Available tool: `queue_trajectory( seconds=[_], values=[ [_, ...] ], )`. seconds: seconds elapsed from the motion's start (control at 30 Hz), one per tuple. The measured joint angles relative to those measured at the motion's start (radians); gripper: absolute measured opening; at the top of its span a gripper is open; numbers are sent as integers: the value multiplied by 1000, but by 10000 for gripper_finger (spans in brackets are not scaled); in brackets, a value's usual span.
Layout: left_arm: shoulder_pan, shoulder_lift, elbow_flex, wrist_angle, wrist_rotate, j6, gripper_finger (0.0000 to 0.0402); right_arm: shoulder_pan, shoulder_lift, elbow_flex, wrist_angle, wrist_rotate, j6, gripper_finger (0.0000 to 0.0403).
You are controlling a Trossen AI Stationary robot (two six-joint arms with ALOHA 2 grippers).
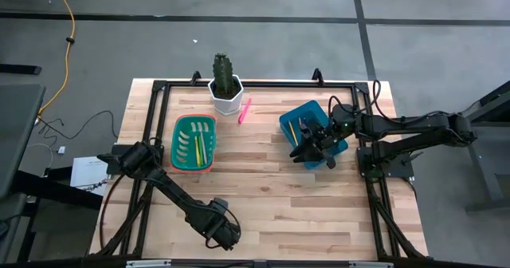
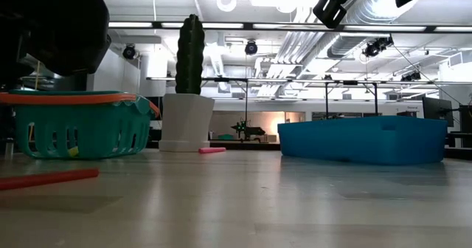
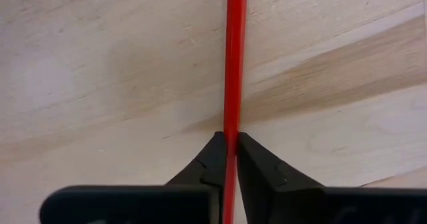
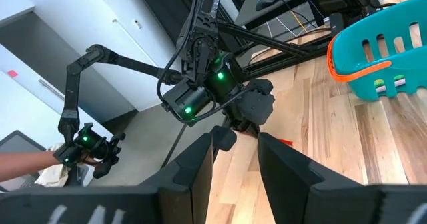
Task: Sort pens & pencils
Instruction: Put the red pencil into the blue bin
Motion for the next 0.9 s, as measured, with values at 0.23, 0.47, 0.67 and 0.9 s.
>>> queue_trajectory(
  seconds=[0.23, 0.47, 0.67, 0.9],
  values=[
    [0, 0, 0, 1, 0, 4, 19, 0, 0, 0, 0, 0, 0, 109],
    [0, 0, 5, -5, 0, 15, 15, 0, 0, 0, 0, 0, 0, 109],
    [0, 1, 72, -130, 0, 49, 19, 0, 0, 0, 0, 1, 0, 109],
    [0, 0, 181, -311, -37, 76, 12, 0, 0, 0, 0, 4, -1, 109]
  ],
)
